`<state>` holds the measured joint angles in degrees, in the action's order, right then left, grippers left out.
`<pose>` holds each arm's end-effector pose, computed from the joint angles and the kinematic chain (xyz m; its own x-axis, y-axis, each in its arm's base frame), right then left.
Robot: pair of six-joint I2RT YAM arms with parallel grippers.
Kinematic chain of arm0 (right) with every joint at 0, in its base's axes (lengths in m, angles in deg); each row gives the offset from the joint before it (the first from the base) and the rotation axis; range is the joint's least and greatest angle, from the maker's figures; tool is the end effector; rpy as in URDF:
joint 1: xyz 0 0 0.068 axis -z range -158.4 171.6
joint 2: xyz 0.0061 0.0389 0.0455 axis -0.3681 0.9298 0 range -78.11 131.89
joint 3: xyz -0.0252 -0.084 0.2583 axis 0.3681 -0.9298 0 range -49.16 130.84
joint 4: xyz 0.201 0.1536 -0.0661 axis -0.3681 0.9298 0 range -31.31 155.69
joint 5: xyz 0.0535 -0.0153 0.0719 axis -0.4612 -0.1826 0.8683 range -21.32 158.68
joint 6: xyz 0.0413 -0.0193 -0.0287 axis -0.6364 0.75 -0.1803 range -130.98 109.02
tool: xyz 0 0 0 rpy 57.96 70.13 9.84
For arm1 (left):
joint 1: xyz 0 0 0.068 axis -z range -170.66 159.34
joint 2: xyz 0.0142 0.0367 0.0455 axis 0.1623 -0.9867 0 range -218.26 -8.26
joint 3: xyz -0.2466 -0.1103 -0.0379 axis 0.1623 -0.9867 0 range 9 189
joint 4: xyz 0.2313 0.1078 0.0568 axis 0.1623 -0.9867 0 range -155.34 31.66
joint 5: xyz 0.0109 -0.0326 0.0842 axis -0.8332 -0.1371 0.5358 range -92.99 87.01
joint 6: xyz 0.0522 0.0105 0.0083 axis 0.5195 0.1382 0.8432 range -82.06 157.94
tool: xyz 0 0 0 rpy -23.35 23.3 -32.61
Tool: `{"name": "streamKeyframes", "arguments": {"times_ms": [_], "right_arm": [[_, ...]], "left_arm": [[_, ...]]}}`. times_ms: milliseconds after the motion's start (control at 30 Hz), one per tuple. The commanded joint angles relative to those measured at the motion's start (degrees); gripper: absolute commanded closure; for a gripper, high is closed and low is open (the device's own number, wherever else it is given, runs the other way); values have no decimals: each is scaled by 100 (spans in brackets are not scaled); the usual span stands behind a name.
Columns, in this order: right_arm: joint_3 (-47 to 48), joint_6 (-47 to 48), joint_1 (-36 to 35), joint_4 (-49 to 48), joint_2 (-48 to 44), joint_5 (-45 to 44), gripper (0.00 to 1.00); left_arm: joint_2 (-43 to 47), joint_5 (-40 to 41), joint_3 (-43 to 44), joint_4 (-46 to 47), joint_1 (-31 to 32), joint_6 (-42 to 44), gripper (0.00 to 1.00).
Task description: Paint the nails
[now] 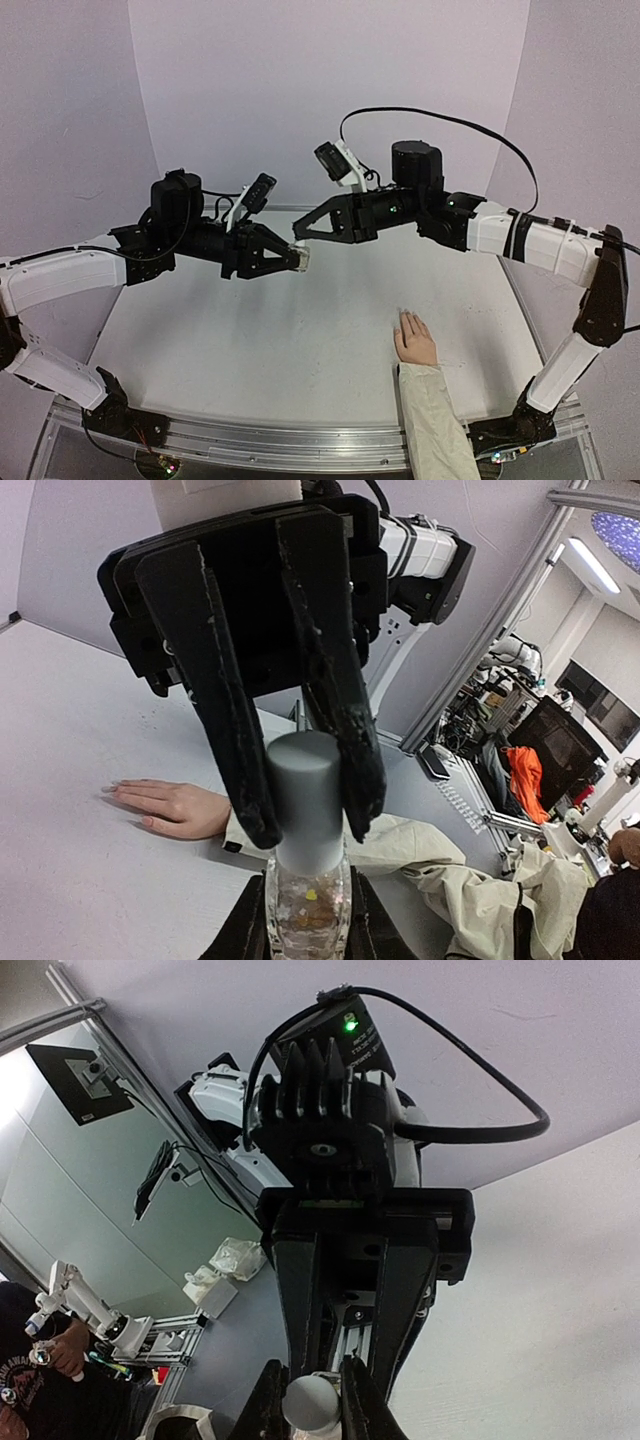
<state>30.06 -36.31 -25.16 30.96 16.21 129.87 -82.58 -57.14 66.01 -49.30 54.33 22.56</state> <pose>0.2383 0.2989 0.3908 -0.2653 0.0188 -0.9640 -0.9109 -0.3327 0.2442 0.1877 -0.2284 0.3384 -0.3583 0.1386 -0.9233 0.9192 -0.1206 -0.3748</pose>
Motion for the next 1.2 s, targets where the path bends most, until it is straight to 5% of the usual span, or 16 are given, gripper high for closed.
{"name": "streamKeyframes", "arguments": {"times_ms": [0, 167, 267, 367, 500, 733, 967, 1167], "right_arm": [[29, -180, -52, -246, 80, -51, 100], [-94, -206, -69, -198, 57, -889, 100], [40, -403, -256, 294, 58, -2903, 100], [556, -900, -884, 1466, 152, -6236, 100], [929, -1144, -1578, 1599, 384, -7628, 100], [1264, -1054, -1599, 1718, 525, -7242, 97], [645, -724, -1163, 1593, -143, -7017, 44], [-658, -448, -274, 532, -841, -4865, 20]], "left_arm": [[231, 1266, 138, 344, 10, 219, 100], [539, 3693, -178, 340, 10, 488, 100], [609, 5074, -192, 338, 10, 448, 100], [525, 5549, -23, 349, 11, 526, 100], [229, 5551, 202, 345, 10, 562, 100], [-28, 5136, 183, 336, 18, 554, 100], [55, 4718, -43, 303, 18, 524, 100], [106, 4483, 3, 198, 14, 500, 100]]}}
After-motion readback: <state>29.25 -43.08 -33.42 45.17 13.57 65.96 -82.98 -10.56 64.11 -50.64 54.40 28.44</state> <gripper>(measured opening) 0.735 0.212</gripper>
